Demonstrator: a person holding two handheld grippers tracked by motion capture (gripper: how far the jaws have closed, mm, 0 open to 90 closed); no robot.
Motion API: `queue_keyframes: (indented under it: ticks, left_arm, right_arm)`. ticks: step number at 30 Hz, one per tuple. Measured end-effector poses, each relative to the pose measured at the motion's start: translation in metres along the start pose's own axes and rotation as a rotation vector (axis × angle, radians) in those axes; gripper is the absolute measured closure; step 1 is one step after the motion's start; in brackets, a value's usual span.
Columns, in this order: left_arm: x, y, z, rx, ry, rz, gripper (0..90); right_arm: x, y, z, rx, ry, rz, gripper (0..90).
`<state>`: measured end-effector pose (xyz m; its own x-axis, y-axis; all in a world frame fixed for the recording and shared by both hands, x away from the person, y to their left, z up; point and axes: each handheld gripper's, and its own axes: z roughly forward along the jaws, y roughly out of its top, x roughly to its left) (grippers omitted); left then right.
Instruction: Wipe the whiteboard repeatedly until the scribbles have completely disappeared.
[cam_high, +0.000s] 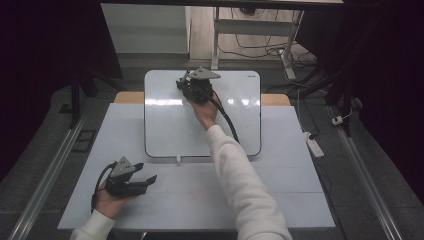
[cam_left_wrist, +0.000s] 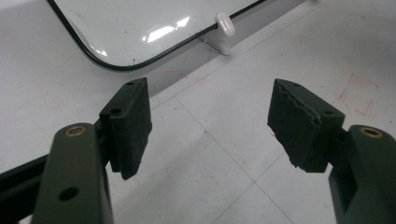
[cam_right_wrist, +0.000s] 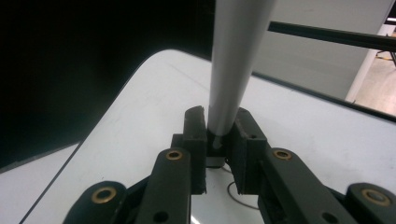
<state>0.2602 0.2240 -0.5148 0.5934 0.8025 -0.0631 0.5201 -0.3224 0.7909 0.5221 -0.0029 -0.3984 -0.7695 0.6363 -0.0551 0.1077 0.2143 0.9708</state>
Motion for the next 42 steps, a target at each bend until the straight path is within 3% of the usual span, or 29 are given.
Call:
queue_keyframes:
  ticks: [2, 5, 6, 7, 8, 11, 12, 15, 16, 17, 18, 20, 21, 22, 23, 24, 27, 28, 29, 30, 33, 35, 38, 39, 42]
  left_arm:
    - [0.000, 0.000, -0.001, -0.002, 0.002, 0.001, 30.8]
    - [0.000, 0.000, 0.000, -0.003, 0.001, 0.002, 30.8]
    - [0.000, 0.000, 0.000, -0.001, -0.001, 0.001, 30.9]
    - [0.000, 0.000, 0.000, 0.000, -0.001, 0.000, 30.9]
    - [0.001, 0.000, 0.000, 0.000, -0.002, -0.001, 30.8]
    - [0.000, 0.000, 0.000, -0.002, 0.001, 0.001, 30.8]
    - [-0.001, 0.000, -0.001, -0.003, 0.002, 0.002, 30.9]
    - [-0.001, 0.000, -0.001, -0.005, 0.002, 0.003, 30.9]
    - [-0.001, 0.000, -0.001, -0.004, 0.002, 0.002, 30.9]
    - [0.000, 0.000, 0.000, -0.002, 0.002, 0.003, 30.9]
    - [0.000, 0.000, 0.000, -0.001, 0.000, 0.002, 30.8]
    - [-0.001, 0.000, 0.000, -0.001, 0.002, 0.003, 30.8]
    - [-0.001, 0.000, -0.001, -0.002, 0.002, 0.003, 30.9]
    - [-0.001, 0.000, -0.002, -0.005, 0.003, 0.003, 30.8]
    - [-0.002, 0.000, -0.002, -0.006, 0.003, 0.002, 30.8]
    - [-0.002, 0.000, -0.002, -0.007, 0.004, 0.002, 30.8]
    - [-0.001, 0.000, 0.001, -0.002, 0.000, 0.002, 30.8]
    - [-0.001, 0.001, 0.001, 0.001, 0.000, 0.003, 30.8]
    - [-0.001, 0.001, 0.002, 0.003, 0.000, 0.005, 30.8]
    - [-0.002, 0.001, 0.001, 0.003, 0.000, 0.006, 30.8]
    - [-0.003, 0.000, -0.001, -0.003, 0.003, 0.008, 30.8]
    - [-0.002, 0.000, -0.001, -0.003, 0.002, 0.005, 30.8]
    - [-0.002, 0.001, 0.001, 0.002, 0.000, 0.004, 30.8]
    - [-0.002, 0.001, 0.001, 0.003, 0.001, 0.005, 30.8]
    - [-0.002, 0.000, 0.001, 0.002, 0.003, 0.005, 30.8]
  right_arm:
    - [-0.007, 0.002, -0.002, -0.032, -0.039, 0.040, 77.2]
    - [-0.010, 0.003, -0.004, -0.041, -0.044, 0.061, 77.2]
    - [-0.005, 0.002, -0.004, -0.017, -0.026, 0.029, 77.2]
    - [-0.005, 0.002, -0.004, -0.017, -0.026, 0.029, 77.2]
    - [0.003, -0.003, -0.003, 0.020, 0.009, -0.011, 77.2]
    - [0.004, -0.004, -0.005, 0.027, 0.011, -0.030, 77.2]
    - [-0.003, -0.002, -0.009, 0.009, -0.030, 0.004, 77.2]
    - [-0.009, -0.001, -0.012, -0.003, -0.046, 0.047, 77.2]
    - [-0.002, -0.003, -0.011, 0.019, -0.028, 0.017, 77.2]
    - [-0.002, -0.003, -0.011, 0.019, -0.028, 0.017, 77.2]
    - [0.005, -0.005, -0.009, 0.046, -0.003, -0.023, 77.2]
    - [0.007, -0.005, -0.010, 0.052, -0.009, -0.037, 77.2]
    - [0.003, -0.006, -0.012, 0.045, -0.008, -0.025, 77.2]
    - [-0.007, -0.005, -0.018, 0.023, -0.050, 0.016, 77.2]
    - [-0.007, -0.005, -0.018, 0.023, -0.050, 0.016, 77.2]
    - [-0.014, -0.006, -0.022, 0.006, -0.056, 0.061, 77.2]
    - [-0.009, -0.008, -0.022, 0.008, -0.053, 0.050, 77.2]
    - [0.001, -0.011, -0.018, 0.038, -0.018, 0.012, 77.2]
    - [0.001, -0.011, -0.018, 0.038, -0.018, 0.012, 77.2]
    - [0.004, -0.011, -0.019, 0.044, -0.029, -0.019, 77.2]
    - [-0.004, -0.011, -0.025, 0.032, -0.055, 0.008, 77.2]
    - [-0.016, -0.011, -0.033, 0.011, -0.100, 0.051, 77.2]
    - [-0.015, -0.012, -0.035, 0.006, -0.101, 0.051, 77.2]
    - [-0.009, -0.014, -0.031, 0.024, -0.058, 0.029, 77.2]
    - [-0.006, -0.016, -0.029, 0.036, -0.030, 0.027, 77.2]
